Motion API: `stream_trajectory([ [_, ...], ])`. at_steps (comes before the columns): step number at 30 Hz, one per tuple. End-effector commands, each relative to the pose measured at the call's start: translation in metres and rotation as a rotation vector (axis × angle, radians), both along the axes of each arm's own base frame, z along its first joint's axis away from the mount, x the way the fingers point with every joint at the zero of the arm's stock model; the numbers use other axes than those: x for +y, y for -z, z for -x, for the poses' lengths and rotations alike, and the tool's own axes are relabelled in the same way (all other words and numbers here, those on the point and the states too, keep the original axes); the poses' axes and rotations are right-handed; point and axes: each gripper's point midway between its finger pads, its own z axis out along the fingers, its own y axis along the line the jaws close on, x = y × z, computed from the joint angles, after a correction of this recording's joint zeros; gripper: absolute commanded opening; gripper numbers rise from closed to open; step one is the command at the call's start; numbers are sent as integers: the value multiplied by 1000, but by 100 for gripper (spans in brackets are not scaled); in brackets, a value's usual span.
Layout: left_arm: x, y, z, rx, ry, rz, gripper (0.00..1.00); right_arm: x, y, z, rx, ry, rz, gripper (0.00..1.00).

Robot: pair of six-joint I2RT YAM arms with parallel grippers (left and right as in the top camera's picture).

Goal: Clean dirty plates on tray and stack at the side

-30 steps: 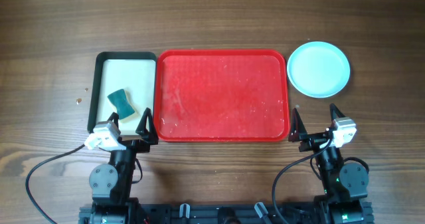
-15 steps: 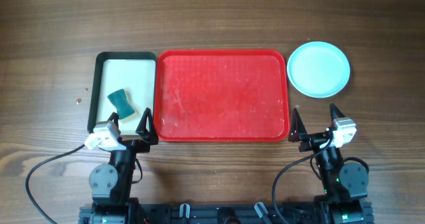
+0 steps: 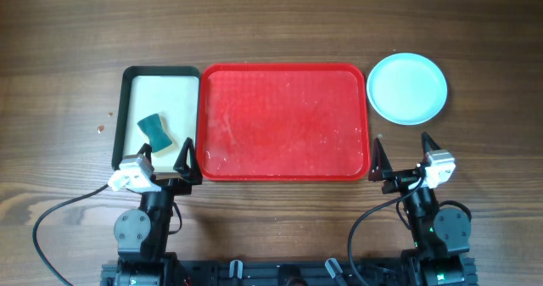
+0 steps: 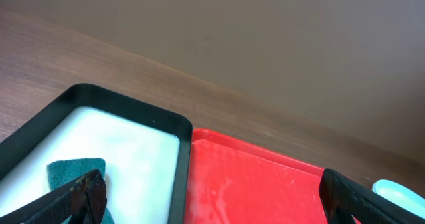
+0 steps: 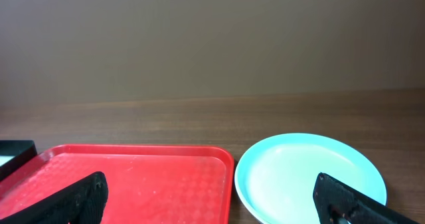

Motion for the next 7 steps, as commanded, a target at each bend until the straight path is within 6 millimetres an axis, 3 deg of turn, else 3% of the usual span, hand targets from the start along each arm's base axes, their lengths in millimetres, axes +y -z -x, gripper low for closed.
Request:
stream_trajectory([
  [1,-1,1,1,0,7,-6,100,2,-3,1,-9,-12,-18,100],
  [7,-1,1,1,0,7,-6,100,2,-3,1,-9,-12,-18,100],
])
